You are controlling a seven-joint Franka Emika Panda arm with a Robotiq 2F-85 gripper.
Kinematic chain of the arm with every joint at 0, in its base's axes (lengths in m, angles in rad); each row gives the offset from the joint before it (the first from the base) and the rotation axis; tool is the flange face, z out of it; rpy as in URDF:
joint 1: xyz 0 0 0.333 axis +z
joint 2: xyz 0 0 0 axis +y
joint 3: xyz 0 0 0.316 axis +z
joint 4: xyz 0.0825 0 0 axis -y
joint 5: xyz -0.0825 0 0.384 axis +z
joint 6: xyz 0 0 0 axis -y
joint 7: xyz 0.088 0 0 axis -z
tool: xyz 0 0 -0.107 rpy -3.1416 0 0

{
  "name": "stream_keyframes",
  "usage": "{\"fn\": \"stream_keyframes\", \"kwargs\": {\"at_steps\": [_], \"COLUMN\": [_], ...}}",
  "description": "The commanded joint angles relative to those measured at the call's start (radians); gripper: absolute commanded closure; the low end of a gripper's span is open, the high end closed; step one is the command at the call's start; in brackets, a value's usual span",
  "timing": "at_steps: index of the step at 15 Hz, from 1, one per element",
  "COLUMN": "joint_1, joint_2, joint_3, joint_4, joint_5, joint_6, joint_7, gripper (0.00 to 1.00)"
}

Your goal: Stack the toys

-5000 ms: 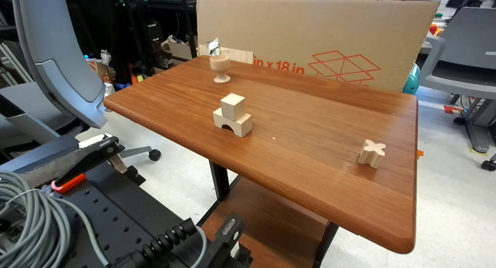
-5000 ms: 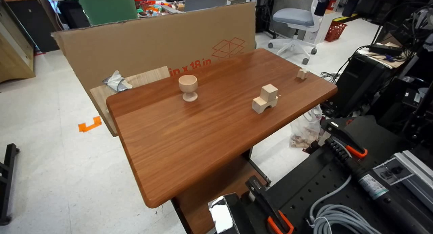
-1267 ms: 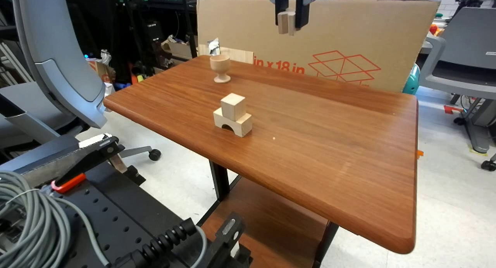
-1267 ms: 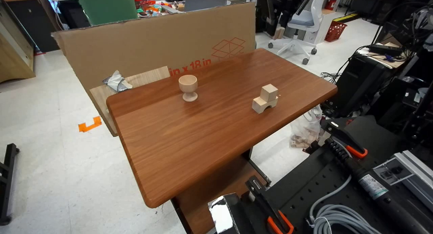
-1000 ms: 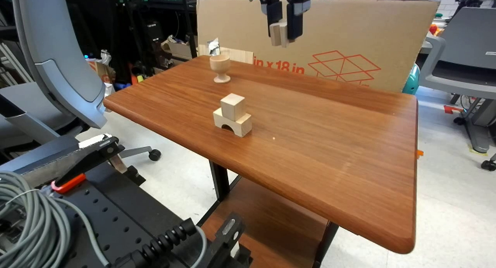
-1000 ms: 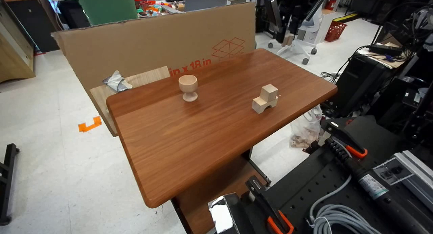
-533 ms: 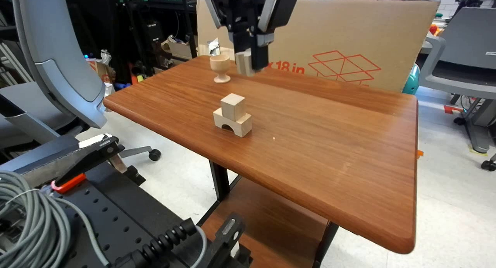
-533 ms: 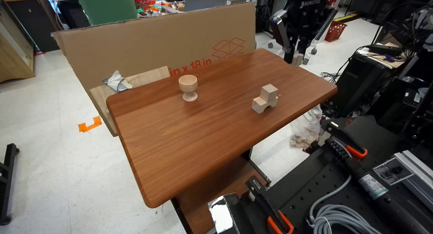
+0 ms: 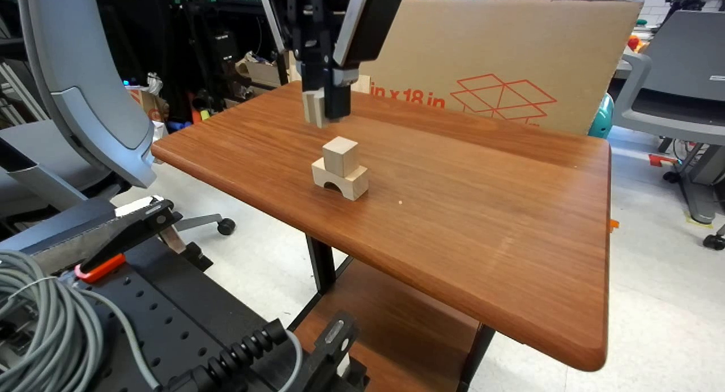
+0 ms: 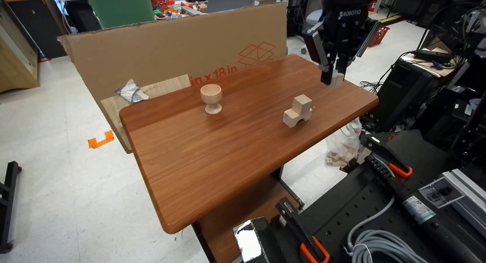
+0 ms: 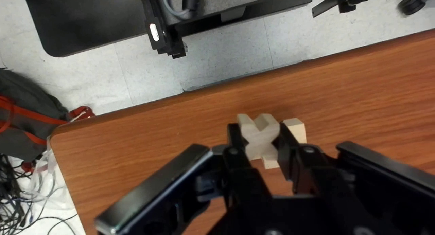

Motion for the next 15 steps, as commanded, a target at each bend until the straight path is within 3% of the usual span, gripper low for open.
{"fn": "stream_keyframes", "kwargs": {"at_steps": [1,9,15], "joint_1": [0.002,-0.001,0.003], "joint_2": [0.009,0.067,0.108], "joint_3": [0.0,0.006,0.019], "joint_4": [0.007,0.023,0.054], "joint_5": [0.085,0.111,0.113], "joint_6": [-0.029,-0.013,0.011], "joint_7": [-0.073,-0.286,-0.342], "gripper": [0.93,0.93,0.93]}}
